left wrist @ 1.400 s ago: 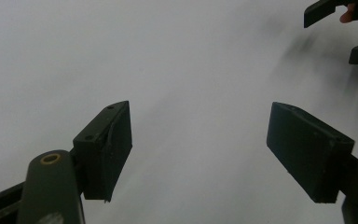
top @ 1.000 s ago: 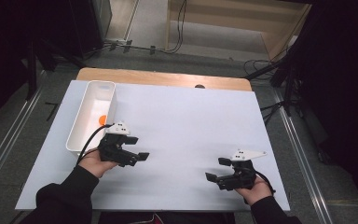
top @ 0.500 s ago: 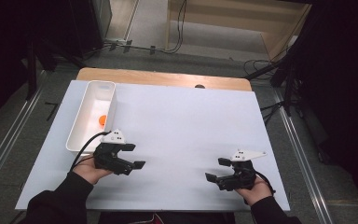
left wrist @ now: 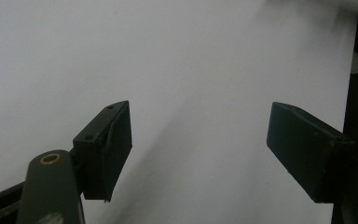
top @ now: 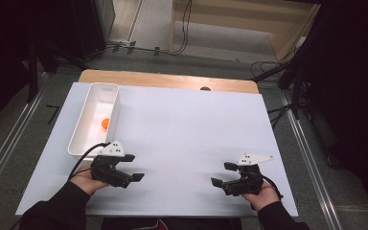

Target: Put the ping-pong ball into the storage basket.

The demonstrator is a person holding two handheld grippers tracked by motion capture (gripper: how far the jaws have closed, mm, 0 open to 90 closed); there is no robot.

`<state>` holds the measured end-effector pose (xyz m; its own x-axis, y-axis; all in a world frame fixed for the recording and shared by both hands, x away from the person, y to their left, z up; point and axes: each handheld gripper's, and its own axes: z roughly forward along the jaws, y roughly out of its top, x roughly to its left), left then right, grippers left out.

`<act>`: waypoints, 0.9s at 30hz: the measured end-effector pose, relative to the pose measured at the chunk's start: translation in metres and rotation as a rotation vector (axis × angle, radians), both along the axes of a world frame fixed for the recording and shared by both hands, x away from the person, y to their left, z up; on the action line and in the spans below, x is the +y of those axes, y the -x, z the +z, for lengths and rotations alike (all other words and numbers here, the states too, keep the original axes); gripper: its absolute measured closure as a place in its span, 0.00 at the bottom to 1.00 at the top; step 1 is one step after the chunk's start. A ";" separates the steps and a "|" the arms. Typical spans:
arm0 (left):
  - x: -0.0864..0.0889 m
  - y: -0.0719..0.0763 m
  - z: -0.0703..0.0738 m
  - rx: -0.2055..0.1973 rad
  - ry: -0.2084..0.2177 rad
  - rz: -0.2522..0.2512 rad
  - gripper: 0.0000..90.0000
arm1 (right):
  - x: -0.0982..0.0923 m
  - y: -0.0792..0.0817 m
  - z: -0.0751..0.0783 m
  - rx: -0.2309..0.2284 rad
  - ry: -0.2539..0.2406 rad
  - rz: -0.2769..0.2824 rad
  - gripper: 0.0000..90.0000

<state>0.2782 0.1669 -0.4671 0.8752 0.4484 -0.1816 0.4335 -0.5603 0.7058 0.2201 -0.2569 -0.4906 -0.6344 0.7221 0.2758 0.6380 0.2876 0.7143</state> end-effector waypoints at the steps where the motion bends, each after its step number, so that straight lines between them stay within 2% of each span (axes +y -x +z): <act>1: 0.001 0.000 0.000 -0.001 -0.001 0.000 0.25 | 0.000 0.000 0.000 0.000 0.001 0.000 0.15; 15: 0.022 0.010 -0.004 0.013 -0.015 0.031 0.25 | 0.001 0.001 -0.001 0.008 0.004 -0.003 0.15; 27: 0.024 0.012 -0.005 0.009 -0.023 0.022 0.25 | 0.000 0.000 -0.002 0.008 0.015 -0.001 0.15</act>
<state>0.2663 0.1910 -0.4722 0.8636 0.4713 -0.1789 0.4521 -0.5671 0.6885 0.2200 -0.2565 -0.4923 -0.6314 0.7269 0.2701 0.6439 0.2973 0.7050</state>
